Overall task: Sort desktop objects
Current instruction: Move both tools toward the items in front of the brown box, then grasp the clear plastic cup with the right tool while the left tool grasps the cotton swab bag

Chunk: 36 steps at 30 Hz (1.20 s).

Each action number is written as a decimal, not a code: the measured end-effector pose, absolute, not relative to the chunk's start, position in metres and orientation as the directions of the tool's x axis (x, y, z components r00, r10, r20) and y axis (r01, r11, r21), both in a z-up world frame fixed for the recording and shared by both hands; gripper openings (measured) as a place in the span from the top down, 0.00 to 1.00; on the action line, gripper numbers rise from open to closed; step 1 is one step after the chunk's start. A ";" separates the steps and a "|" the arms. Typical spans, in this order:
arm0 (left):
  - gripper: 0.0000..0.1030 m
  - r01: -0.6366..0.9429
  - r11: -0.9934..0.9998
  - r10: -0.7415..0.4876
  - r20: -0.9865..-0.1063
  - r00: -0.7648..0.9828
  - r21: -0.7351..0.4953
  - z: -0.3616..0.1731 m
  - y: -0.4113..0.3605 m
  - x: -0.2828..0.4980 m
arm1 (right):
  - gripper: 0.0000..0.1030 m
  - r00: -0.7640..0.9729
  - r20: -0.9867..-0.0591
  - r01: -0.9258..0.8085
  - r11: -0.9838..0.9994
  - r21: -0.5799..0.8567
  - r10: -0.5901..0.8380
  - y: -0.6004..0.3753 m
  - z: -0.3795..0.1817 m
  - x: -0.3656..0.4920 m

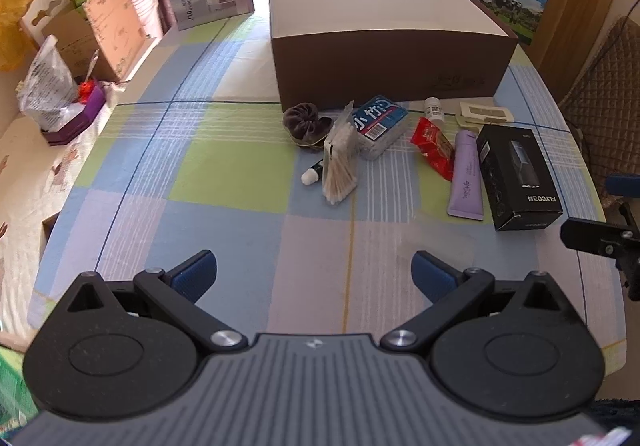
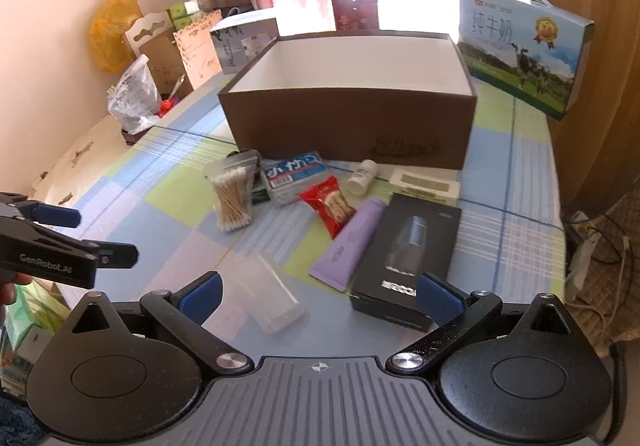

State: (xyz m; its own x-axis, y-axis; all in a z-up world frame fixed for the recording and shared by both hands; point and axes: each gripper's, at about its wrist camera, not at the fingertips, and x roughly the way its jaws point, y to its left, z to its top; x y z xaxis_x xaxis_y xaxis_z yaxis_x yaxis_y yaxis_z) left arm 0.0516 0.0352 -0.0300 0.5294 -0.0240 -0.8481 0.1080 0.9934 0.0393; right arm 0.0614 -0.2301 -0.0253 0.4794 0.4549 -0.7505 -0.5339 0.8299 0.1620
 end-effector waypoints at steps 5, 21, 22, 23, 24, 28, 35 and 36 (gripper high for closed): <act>0.01 0.170 0.984 -0.050 -0.849 0.527 0.048 -0.036 0.037 0.064 | 0.11 0.471 -0.740 -0.546 0.817 0.183 0.480 -0.220 -0.030 0.064; 0.01 0.290 0.956 -0.104 -0.889 0.446 0.034 -0.068 0.041 0.102 | 0.48 0.359 -0.811 -0.583 0.790 0.192 0.462 -0.188 -0.081 0.075; 0.01 0.297 0.954 -0.107 -0.891 0.441 0.032 -0.070 0.042 0.104 | 0.48 0.348 -0.816 -0.586 0.786 0.195 0.462 -0.186 -0.084 0.076; 0.01 0.301 0.953 -0.109 -0.892 0.438 0.031 -0.071 0.042 0.105 | 0.48 0.347 -0.817 -0.585 0.787 0.194 0.460 -0.184 -0.087 0.077; 0.01 0.305 0.952 -0.111 -0.895 0.433 0.030 -0.072 0.043 0.108 | 0.48 0.349 -0.816 -0.585 0.787 0.194 0.461 -0.183 -0.089 0.078; 0.01 0.319 0.947 -0.116 -0.902 0.416 0.025 -0.077 0.047 0.114 | 0.47 0.342 -0.821 -0.591 0.784 0.189 0.457 -0.175 -0.098 0.084; 0.01 0.341 0.940 -0.122 -0.912 0.392 0.022 -0.084 0.055 0.126 | 0.39 0.338 -0.842 -0.607 0.781 0.146 0.420 -0.157 -0.114 0.091; 0.01 0.347 0.938 -0.123 -0.912 0.390 0.022 -0.085 0.056 0.128 | 0.39 0.340 -0.845 -0.613 0.779 0.133 0.412 -0.155 -0.116 0.091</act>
State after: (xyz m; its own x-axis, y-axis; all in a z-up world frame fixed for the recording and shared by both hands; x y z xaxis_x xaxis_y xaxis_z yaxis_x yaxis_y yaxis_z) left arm 0.1276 0.0558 -0.0850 0.3904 -0.1234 -0.9123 0.3469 0.9376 0.0216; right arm 0.0907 -0.1547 -0.1164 0.3399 0.4124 -0.8452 -0.6133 0.7786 0.1332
